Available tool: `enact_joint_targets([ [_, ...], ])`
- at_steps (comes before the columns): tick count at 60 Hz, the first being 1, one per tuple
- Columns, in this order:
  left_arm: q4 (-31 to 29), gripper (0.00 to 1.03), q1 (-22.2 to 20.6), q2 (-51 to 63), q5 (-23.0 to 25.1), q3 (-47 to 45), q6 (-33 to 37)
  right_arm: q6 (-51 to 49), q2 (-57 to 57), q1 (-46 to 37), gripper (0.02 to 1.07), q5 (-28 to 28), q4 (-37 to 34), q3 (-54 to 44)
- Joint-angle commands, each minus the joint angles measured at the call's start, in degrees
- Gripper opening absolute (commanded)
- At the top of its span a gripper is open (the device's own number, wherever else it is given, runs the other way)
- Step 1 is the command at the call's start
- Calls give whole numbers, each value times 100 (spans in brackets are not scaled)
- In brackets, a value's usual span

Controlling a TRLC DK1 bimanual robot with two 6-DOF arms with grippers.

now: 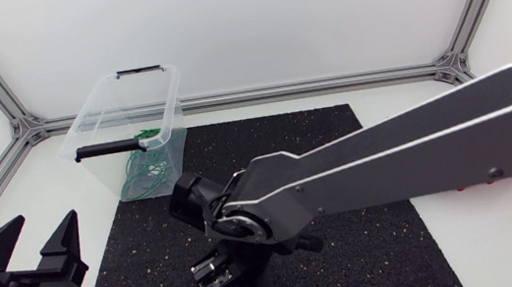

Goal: Take a green cable tie from the red box, thread the tail through the head to close it, then place it in the transparent bin on the left.

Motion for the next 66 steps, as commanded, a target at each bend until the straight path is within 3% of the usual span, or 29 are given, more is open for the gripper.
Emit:
enact_joint_targets([
  [1, -161, 99, 13, 60, 34, -215, -25, -177, 237, 46, 26, 112, 25, 59],
  [18, -161, 99, 13, 60, 34, -215, -25, 219, 360, 2, 16, 314, -169, 253],
  [49, -161, 99, 13, 60, 34, -215, -25, 2733, 518, -165, 16, 1580, -344, 850],
  [66, -170, 99, 31, 60, 34, -215, -25, 3515, 764, 28, 20, 1852, -529, 841],
])
